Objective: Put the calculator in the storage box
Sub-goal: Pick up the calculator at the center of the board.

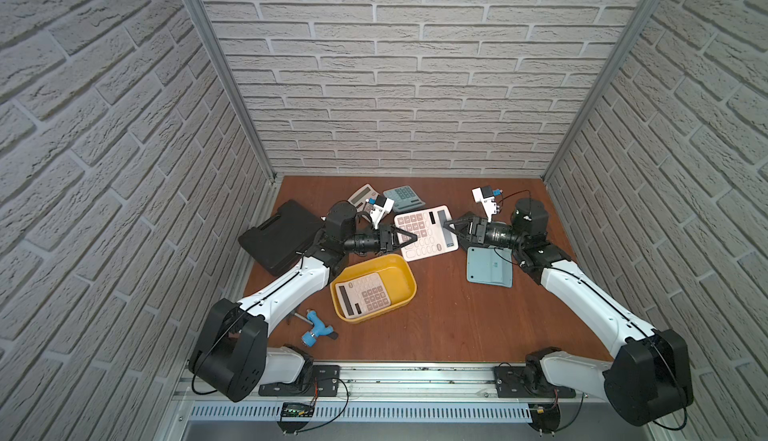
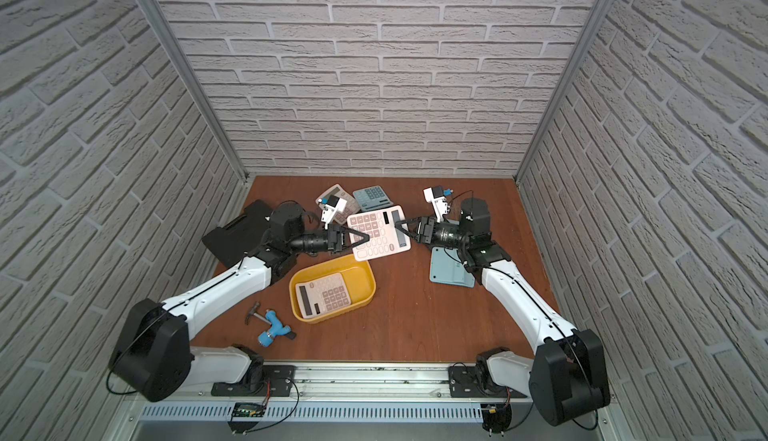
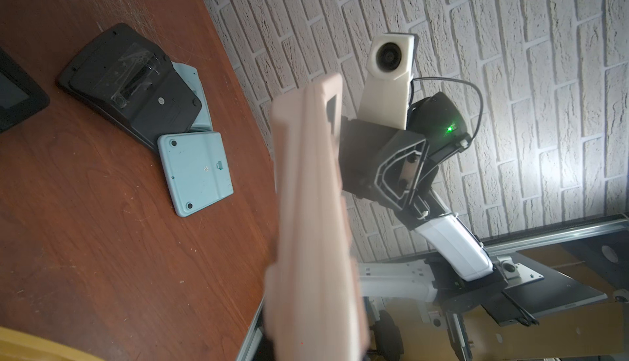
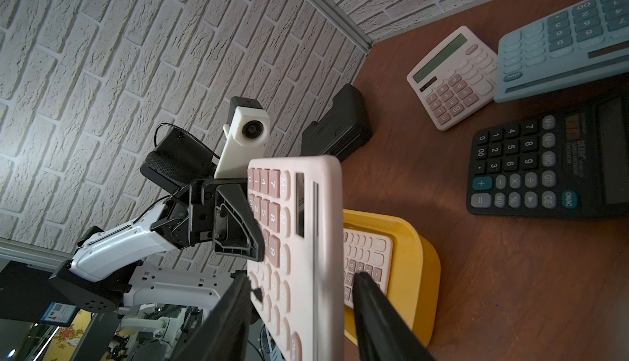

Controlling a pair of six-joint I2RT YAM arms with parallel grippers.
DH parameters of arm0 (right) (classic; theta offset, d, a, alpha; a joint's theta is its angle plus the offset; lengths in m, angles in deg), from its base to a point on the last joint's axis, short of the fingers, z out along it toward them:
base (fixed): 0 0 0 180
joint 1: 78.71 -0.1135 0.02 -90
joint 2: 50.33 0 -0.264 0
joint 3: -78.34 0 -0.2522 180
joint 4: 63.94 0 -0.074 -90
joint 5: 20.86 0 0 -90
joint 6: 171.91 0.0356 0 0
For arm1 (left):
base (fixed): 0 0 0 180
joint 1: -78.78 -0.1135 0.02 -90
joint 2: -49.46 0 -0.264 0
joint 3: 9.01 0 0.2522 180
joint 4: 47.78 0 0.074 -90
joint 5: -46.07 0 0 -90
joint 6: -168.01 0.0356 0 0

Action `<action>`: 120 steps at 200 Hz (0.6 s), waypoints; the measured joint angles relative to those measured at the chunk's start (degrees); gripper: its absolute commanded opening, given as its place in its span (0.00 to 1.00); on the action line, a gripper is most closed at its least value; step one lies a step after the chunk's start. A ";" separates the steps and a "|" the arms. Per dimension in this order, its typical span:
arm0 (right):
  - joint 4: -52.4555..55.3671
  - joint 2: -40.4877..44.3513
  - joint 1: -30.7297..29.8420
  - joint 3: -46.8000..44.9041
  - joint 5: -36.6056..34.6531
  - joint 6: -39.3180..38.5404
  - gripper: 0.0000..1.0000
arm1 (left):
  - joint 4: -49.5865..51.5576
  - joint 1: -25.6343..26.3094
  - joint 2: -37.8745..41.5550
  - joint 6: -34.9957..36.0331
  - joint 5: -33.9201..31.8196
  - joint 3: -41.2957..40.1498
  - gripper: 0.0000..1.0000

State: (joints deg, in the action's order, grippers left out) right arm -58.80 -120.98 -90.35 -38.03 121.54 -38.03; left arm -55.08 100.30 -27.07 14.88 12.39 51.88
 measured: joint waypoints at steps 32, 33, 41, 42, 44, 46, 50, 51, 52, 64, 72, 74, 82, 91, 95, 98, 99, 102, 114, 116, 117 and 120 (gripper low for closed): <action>-1.53 -1.09 0.00 0.09 0.37 1.20 0.25 | 0.04 0.00 0.17 0.07 0.72 -0.02 0.00; -1.55 -1.14 0.00 0.09 0.37 1.36 0.24 | 0.04 0.00 0.17 0.07 0.74 -0.02 0.00; -1.75 -1.16 0.00 0.09 0.35 1.64 0.20 | 0.02 -0.02 0.17 0.09 0.96 -0.02 0.01; -1.79 -1.16 0.00 0.09 0.37 1.60 0.19 | 0.02 -0.02 0.17 0.11 0.98 -0.02 0.02; -1.86 -1.16 0.00 0.09 0.37 1.62 0.18 | 0.00 -0.02 0.17 0.11 1.07 -0.02 0.02; -1.84 -1.16 0.02 0.09 0.35 1.88 0.18 | -0.07 -0.04 0.17 0.13 1.16 -0.02 0.02; -1.92 -1.16 0.07 0.09 0.37 1.77 0.15 | -0.13 -0.09 0.20 0.15 1.22 -0.02 0.03; -1.92 -1.16 0.07 0.09 0.37 1.92 0.15 | -0.15 -0.09 0.20 0.15 1.27 -0.02 0.03; -1.92 -1.16 0.07 0.09 0.37 1.95 0.14 | -0.22 -0.11 0.20 0.17 1.31 -0.02 0.03; -1.92 -1.16 0.07 0.07 0.20 1.68 0.08 | -0.42 -0.15 0.20 0.13 1.44 -0.02 0.10; -1.81 -1.16 0.07 0.04 0.09 1.75 0.05 | -0.42 -0.17 0.20 0.04 1.42 -0.02 0.18; -1.86 -1.16 0.07 0.04 0.09 1.53 0.03 | -0.42 -0.20 0.20 0.07 1.42 -0.02 0.21; -1.86 -1.16 0.04 0.00 -0.02 1.57 0.03 | -0.42 -0.20 0.22 0.17 1.42 -0.02 0.31; -1.75 -1.16 0.04 -0.02 -0.09 1.66 0.03 | -0.66 -0.20 0.24 0.46 1.49 -0.02 0.44; -1.70 -1.16 0.04 -0.04 -0.02 1.77 0.03 | -0.44 -0.20 0.33 0.61 1.44 -0.02 0.49; -1.64 -1.16 0.04 -0.04 -0.09 1.79 0.03 | -0.48 -0.22 0.39 0.76 1.40 -0.04 0.53; -1.64 -1.14 0.07 -0.04 -0.09 1.79 0.03 | -0.44 -0.24 0.39 0.68 1.40 -0.07 0.55; -1.62 -1.11 0.07 -0.04 -0.07 1.79 0.03 | -0.09 -0.31 0.48 0.85 1.31 -0.07 0.59; -1.40 -0.90 0.04 -0.04 -0.11 1.79 0.03 | 1.11 -0.66 0.98 1.38 0.83 -0.22 0.76; -1.25 -0.85 0.04 -0.04 -0.13 1.77 0.03 | 1.53 -0.72 1.18 2.10 0.61 -0.22 0.78; -1.14 -0.81 0.04 -0.04 -0.13 1.79 0.03 | 1.60 -0.72 1.22 2.23 0.57 -0.24 0.79; -1.01 -0.74 0.04 -0.04 -0.20 1.75 0.03 | 1.95 -0.83 1.44 1.99 0.37 -0.35 0.82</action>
State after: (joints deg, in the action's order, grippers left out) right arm -59.80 -121.73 -90.31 -38.08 121.34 -36.28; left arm -53.14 99.47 -25.63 16.86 12.76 51.53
